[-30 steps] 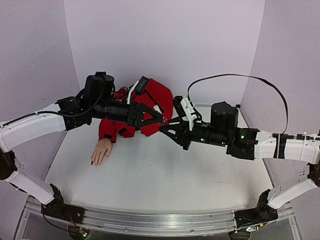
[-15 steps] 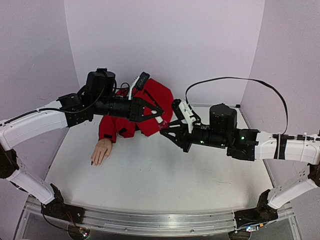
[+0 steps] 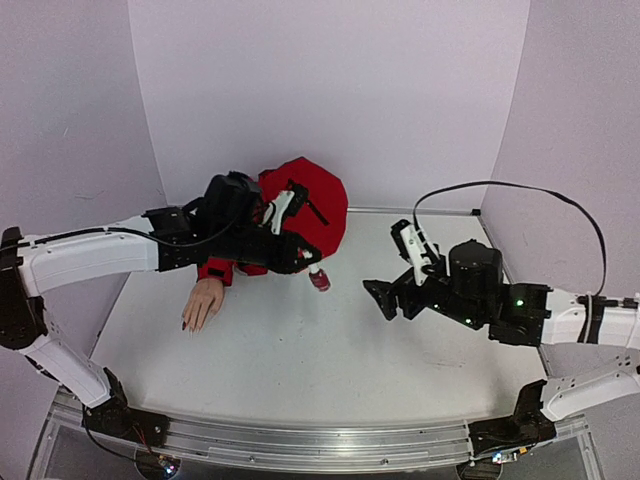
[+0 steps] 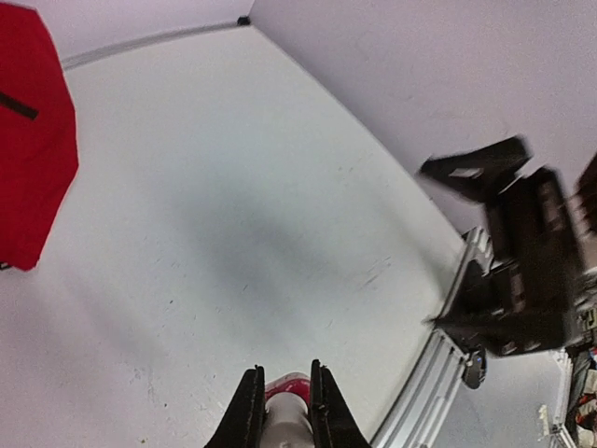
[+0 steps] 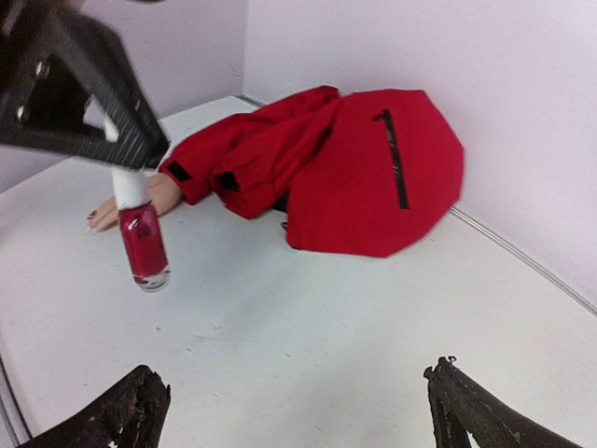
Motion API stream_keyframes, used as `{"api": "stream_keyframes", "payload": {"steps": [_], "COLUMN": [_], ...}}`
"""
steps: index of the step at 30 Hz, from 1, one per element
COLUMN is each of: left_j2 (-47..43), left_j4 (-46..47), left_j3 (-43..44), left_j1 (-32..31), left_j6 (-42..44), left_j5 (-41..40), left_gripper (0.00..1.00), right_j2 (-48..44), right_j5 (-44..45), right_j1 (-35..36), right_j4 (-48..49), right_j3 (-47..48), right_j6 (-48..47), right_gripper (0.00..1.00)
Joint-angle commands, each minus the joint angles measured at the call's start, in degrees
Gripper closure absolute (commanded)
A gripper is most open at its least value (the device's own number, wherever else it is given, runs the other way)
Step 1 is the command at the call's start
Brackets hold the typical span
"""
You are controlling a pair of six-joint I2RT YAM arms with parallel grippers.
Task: Paint the nails
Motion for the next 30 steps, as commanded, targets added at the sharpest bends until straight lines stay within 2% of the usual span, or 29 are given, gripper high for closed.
{"api": "stream_keyframes", "payload": {"steps": [1,5,9,16,23,24,30], "left_j2": [4.68,9.97,15.78,22.58,24.05,23.84,21.43], "left_j4": [0.91,1.24,1.23,1.60,3.10,3.16,3.18], "left_j3": [-2.20,-1.78,-0.23,0.91,-1.33,-1.68,-3.28], "left_j1": [-5.14,-12.00,-17.52,-21.28,-21.63,-21.67,-21.60], "left_j6": [0.71,1.94,2.47,3.13,1.64,1.51,1.73], "left_j5": [-10.34,-19.77,-25.77,-28.79,-29.52,-29.53,-29.63], "left_gripper": [1.00,1.00,1.00,1.00,0.98,0.96,0.65], "right_j2": [-11.12,-20.07,-24.42,-24.94,-24.79,-24.74,-23.38], "right_j5": [17.15,21.01,21.18,19.72,19.18,19.23,19.25], "right_j1": [-1.07,-1.47,-1.58,-1.61,-1.57,-1.56,-1.55], "right_j4": [-5.66,-7.90,-8.70,-9.93,-9.93,-9.93,-9.93], "right_j3": [-2.43,-4.13,-3.84,-1.79,-1.09,-1.12,-0.90], "right_j6": [3.63,3.35,3.06,3.65,3.74,3.76,3.94], "right_gripper": [0.02,0.02,0.02,0.02,0.02,0.02,0.02]}}
